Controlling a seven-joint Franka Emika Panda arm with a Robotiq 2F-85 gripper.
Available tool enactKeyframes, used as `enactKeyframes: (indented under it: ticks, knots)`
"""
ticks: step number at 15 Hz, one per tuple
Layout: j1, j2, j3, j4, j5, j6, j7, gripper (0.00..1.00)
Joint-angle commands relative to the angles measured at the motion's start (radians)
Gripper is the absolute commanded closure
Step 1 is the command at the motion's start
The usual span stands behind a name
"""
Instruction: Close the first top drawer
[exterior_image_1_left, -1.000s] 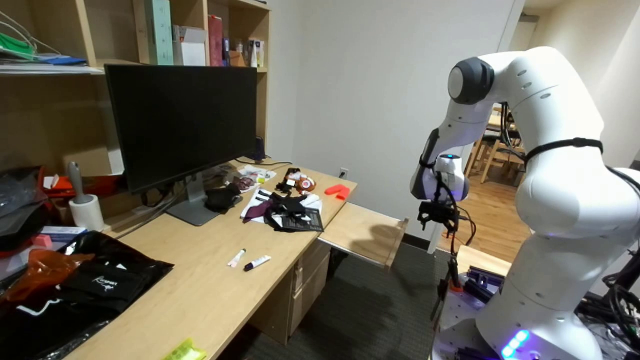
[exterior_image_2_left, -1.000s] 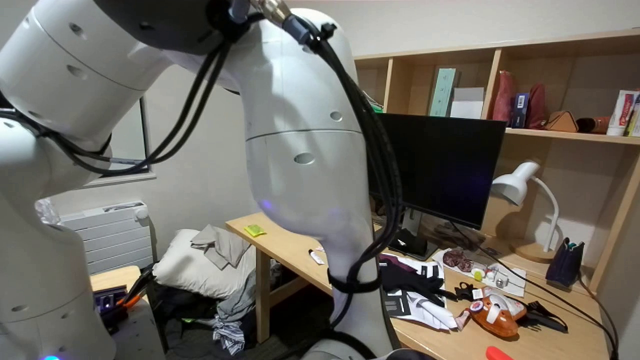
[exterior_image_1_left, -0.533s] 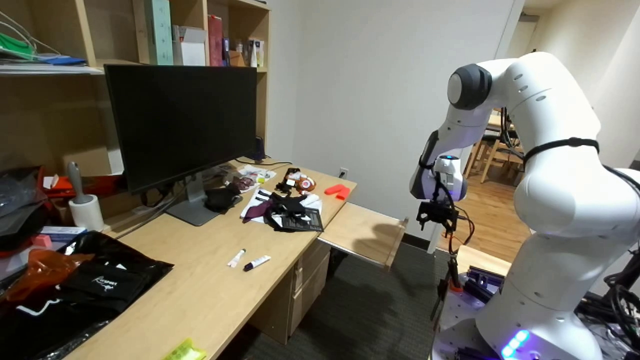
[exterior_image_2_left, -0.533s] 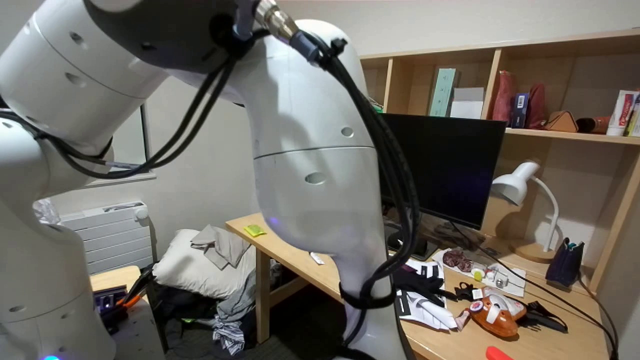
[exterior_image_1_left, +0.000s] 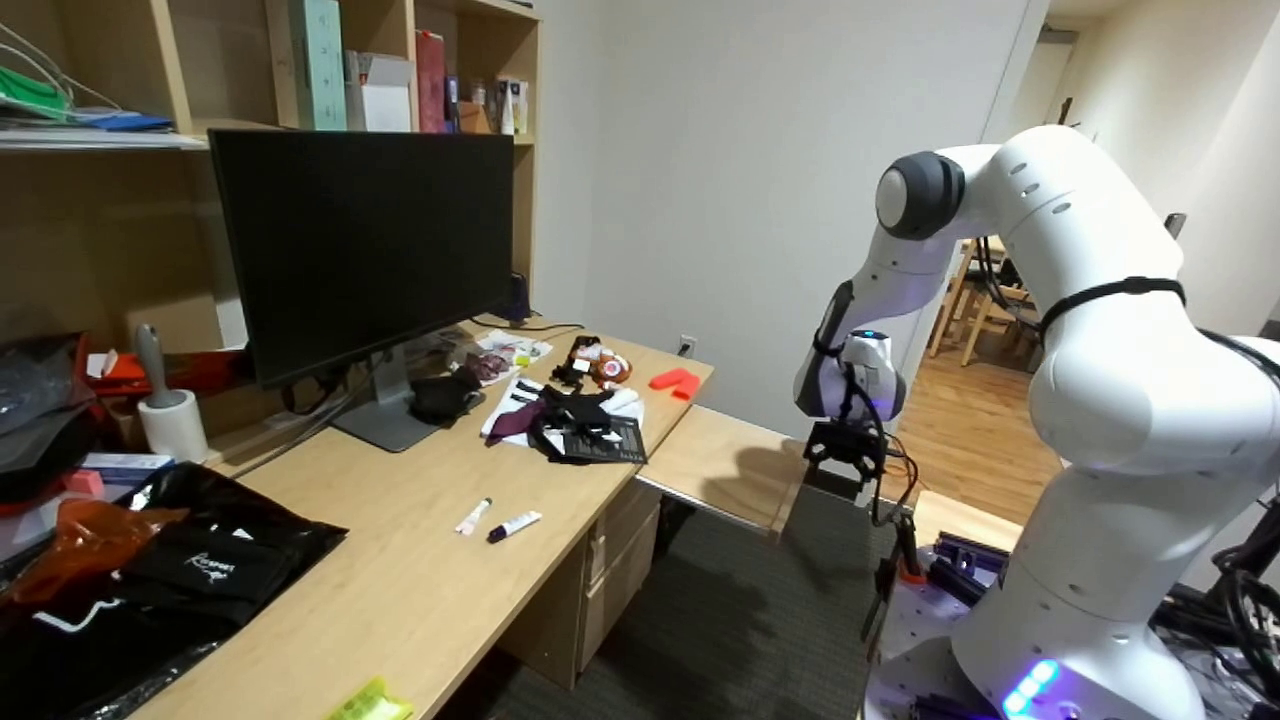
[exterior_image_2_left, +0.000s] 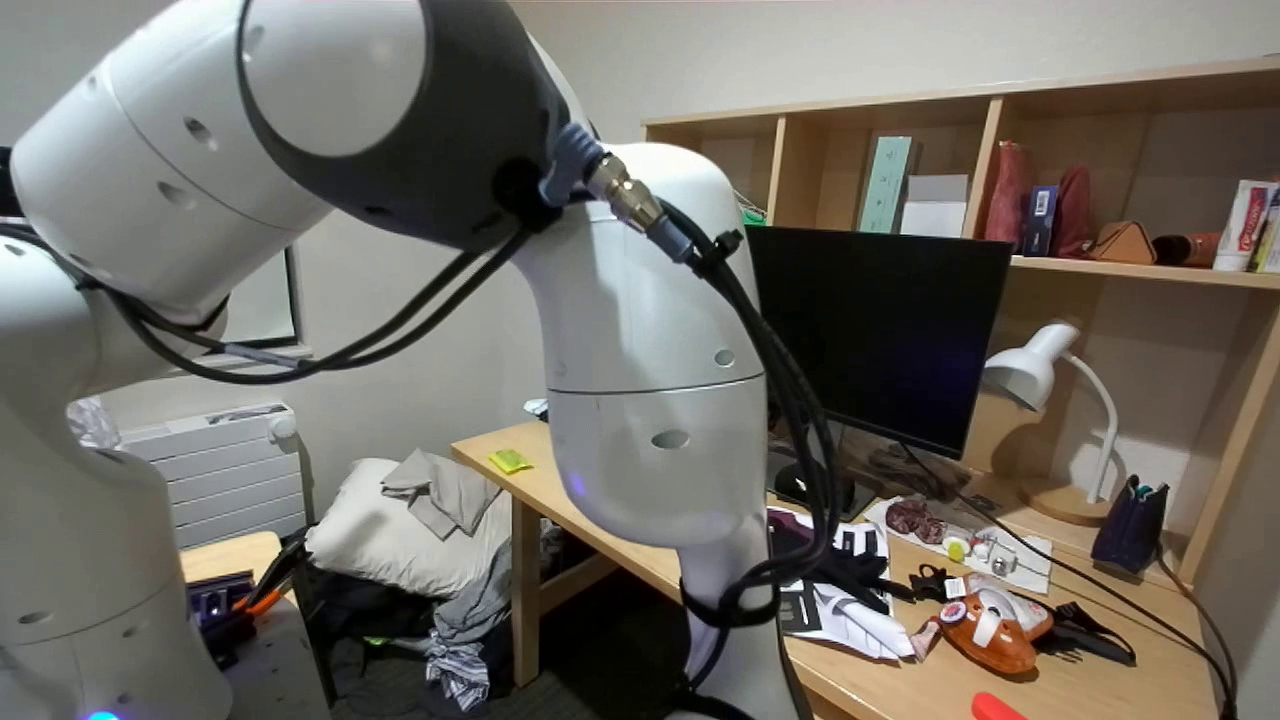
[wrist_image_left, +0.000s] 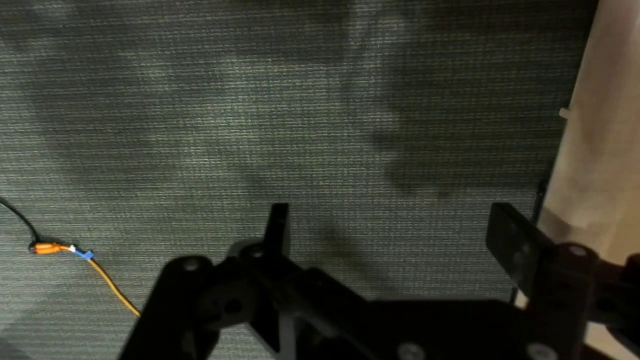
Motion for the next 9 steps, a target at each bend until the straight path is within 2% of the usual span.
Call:
enactKeyframes:
  ticks: [1,9]
  knots:
    - [-0.023,0.017,0.053,0.021,0.04,0.058,-0.035,0.0]
    - [-0.066,0.028,0.127,0.027,0.052,0.144,-0.027,0.0]
